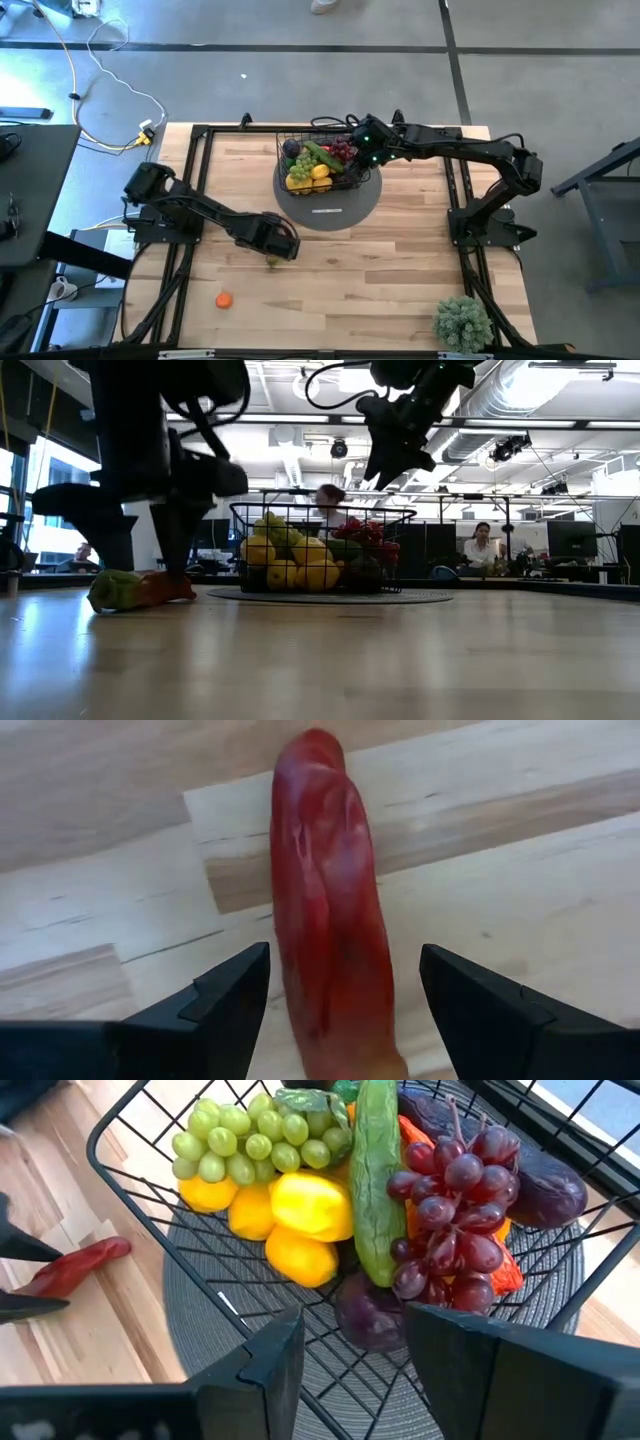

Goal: Build produce basket
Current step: Put the red chili pepper into the wire basket

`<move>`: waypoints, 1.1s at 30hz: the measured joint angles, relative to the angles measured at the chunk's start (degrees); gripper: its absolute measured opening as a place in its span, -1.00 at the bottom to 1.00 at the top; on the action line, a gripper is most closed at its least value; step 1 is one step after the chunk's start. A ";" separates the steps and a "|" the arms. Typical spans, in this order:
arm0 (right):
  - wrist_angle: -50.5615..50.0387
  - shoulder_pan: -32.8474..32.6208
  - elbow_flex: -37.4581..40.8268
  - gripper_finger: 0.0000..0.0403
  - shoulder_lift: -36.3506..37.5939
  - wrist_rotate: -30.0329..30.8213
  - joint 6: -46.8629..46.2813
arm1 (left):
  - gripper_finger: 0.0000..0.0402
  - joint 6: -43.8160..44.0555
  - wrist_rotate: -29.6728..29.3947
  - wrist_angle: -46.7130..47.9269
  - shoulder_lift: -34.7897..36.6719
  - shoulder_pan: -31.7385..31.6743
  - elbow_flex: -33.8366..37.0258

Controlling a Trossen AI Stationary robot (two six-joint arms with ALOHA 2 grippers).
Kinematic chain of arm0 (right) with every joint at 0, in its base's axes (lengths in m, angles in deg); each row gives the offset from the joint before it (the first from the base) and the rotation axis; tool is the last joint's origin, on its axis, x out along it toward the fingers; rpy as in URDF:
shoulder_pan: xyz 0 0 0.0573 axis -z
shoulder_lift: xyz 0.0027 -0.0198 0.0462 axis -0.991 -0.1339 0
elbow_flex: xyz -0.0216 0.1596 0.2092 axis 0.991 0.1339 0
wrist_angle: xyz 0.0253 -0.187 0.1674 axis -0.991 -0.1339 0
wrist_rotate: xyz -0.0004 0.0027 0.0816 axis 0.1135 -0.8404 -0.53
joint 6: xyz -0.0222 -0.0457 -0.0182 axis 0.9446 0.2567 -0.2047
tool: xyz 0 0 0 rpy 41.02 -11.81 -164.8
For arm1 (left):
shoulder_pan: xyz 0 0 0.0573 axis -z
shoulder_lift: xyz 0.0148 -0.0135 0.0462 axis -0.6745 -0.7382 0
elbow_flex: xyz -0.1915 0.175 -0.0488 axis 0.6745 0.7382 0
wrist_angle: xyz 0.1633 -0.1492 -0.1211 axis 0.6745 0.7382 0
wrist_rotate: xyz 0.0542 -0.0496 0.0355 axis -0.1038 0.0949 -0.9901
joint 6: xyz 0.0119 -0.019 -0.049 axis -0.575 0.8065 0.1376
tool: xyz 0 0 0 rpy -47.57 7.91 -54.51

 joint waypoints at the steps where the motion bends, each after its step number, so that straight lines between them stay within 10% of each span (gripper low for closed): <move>1: -0.02 0.00 0.00 -0.23 0.00 0.00 0.16 | 0.23 -0.01 0.35 -0.18 -0.67 -0.14 0.00; 9: 0.32 0.00 0.00 -0.23 -0.05 -0.02 1.36 | 0.13 -0.69 1.12 -0.73 -2.60 -0.37 0.00; 23: 0.32 0.22 0.00 -0.23 0.06 -0.02 7.76 | -0.61 -2.61 3.31 -1.23 -2.30 -0.37 -0.04; 33: 1.16 3.53 0.00 -0.23 2.54 0.71 9.10 | -0.59 -2.17 2.54 -0.70 3.17 -0.35 -2.64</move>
